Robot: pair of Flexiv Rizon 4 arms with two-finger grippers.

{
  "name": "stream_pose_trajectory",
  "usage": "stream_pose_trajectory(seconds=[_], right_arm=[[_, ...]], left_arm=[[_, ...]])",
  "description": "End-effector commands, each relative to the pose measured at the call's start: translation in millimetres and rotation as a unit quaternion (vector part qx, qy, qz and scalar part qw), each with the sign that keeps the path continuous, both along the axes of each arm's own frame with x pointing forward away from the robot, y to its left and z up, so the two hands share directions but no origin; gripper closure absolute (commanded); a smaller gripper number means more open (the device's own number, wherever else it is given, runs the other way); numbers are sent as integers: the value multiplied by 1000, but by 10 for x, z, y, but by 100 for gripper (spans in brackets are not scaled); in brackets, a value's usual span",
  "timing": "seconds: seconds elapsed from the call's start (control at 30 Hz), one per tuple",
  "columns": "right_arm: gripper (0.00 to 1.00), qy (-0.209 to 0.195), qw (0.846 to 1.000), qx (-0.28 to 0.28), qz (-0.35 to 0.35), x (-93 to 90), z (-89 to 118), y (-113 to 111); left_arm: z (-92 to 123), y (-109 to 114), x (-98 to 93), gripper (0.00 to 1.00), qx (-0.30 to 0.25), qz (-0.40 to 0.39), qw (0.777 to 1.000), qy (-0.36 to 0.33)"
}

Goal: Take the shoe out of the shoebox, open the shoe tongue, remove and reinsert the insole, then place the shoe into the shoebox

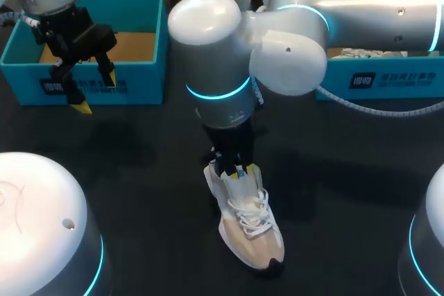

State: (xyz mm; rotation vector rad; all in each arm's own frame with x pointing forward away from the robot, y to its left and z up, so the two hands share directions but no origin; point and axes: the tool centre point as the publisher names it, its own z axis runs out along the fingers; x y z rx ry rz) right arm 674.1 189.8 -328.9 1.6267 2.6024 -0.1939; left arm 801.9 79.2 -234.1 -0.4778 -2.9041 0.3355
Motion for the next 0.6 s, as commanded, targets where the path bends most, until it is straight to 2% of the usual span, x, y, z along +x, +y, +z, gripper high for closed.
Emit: stream_pose_trajectory(seconds=[0.03, 0.17, 0.33, 0.37, 0.4, 0.43, 0.47, 0.6], right_arm=[[80, -6, 1000, 3, 9, -18, 130, -130], [76, -22, 996, -5, 90, 29, 365, -206], [51, -61, 973, 9, 223, 184, 566, -270], [44, -70, 963, 16, 259, 211, 593, -274], [19, -71, 956, 18, 286, 238, 618, -279], [5, -66, 949, 15, 308, 276, 634, -277], [0, -66, 940, 17, 335, 310, 649, -268], [0, -88, 903, 49, 417, 431, 714, -258]], left_arm=[[4, 7, -7, 0, 1, -1, 1000, -1], [4, 7, -7, 0, 1, -1, 1000, -1], [4, 7, -7, 0, 1, -1, 1000, -1], [4, 7, -7, 0, 1, -1, 1000, -1], [4, 7, -7, 0, 1, -1, 1000, -1], [4, 7, -7, 0, 1, -1, 1000, -1], [4, 7, -7, 0, 1, -1, 1000, -1], [4, 7, -7, 0, 1, -1, 1000, -1]])
